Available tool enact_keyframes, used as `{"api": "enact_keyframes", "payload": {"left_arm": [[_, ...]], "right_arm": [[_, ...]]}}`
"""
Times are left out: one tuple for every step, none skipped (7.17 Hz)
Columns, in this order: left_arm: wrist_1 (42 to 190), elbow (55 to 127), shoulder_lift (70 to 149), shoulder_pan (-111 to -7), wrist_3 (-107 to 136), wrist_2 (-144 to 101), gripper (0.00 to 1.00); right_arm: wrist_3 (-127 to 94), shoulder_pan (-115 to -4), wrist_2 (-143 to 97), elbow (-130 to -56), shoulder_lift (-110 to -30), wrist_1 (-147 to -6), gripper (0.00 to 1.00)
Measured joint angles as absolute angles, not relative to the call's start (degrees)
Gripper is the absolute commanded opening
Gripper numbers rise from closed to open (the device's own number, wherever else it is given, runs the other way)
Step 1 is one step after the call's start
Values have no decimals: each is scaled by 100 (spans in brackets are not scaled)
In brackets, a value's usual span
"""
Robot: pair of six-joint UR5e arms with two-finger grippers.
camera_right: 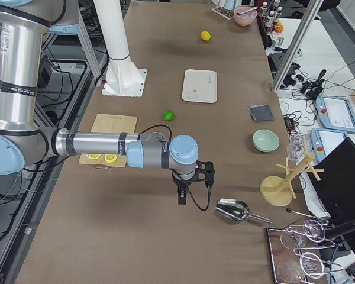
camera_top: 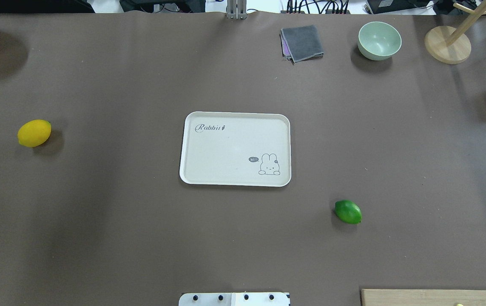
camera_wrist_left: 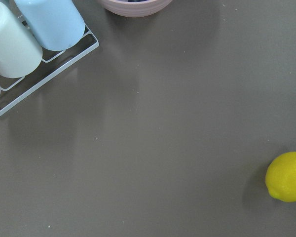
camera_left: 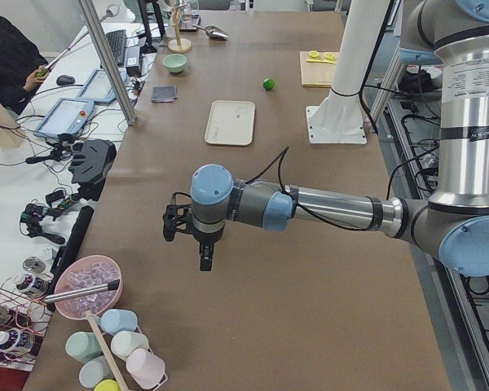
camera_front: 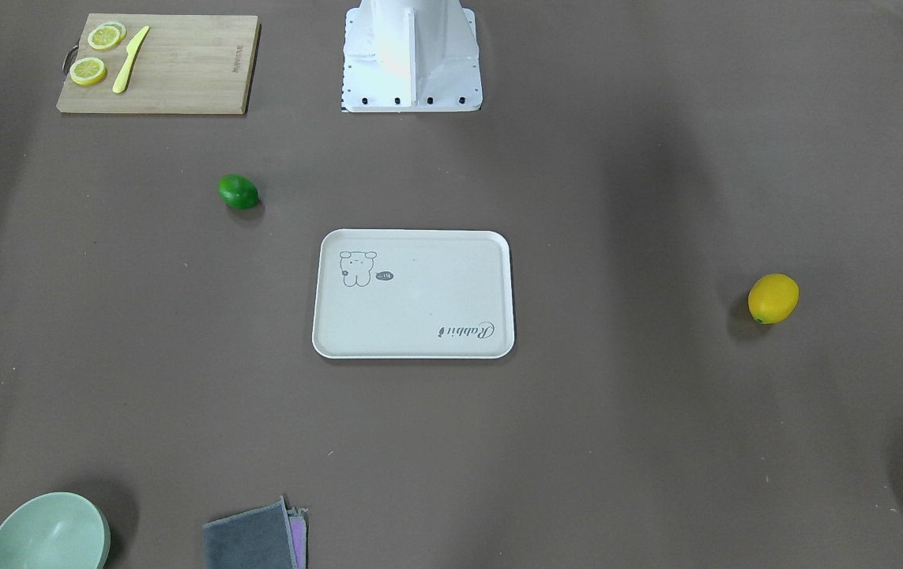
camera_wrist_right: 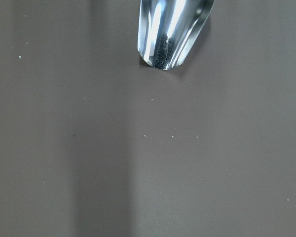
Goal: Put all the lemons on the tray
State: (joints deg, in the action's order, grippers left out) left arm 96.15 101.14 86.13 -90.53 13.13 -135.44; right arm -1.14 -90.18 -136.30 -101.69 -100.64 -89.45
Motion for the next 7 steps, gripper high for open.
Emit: {"api": "enact_keyframes", "payload": {"left_arm": [[9615,10117,8613,-9053,1313,-13544,98],[9615,10126,8615,-9050,1318,-13544,98],[9620,10138,8635,-9044,1330,-13549,98],[9638,10155,8676,-9026,1344,-13558,98],[9662,10179,8734,-8980,1350,-13565,98],[9704,10228,8807,-8889,1354,-13571,98],[9850,10288,8872,-8700,1357,-13571,98]], "right_arm": [[-114,-9018,-13628,-10169,-10064,-8942,100],[-114,-9018,-13630,-10170,-10061,-8936,100],[-114,-9018,-13642,-10189,-10055,-8921,100],[-103,-9016,-13689,-10247,-10050,-8902,100],[-88,-9001,-13770,-10367,-10048,-8889,100],[-87,-8962,-13837,-10511,-10011,-8886,100],[-87,-8882,-13862,-10588,-9935,-8884,100]]}}
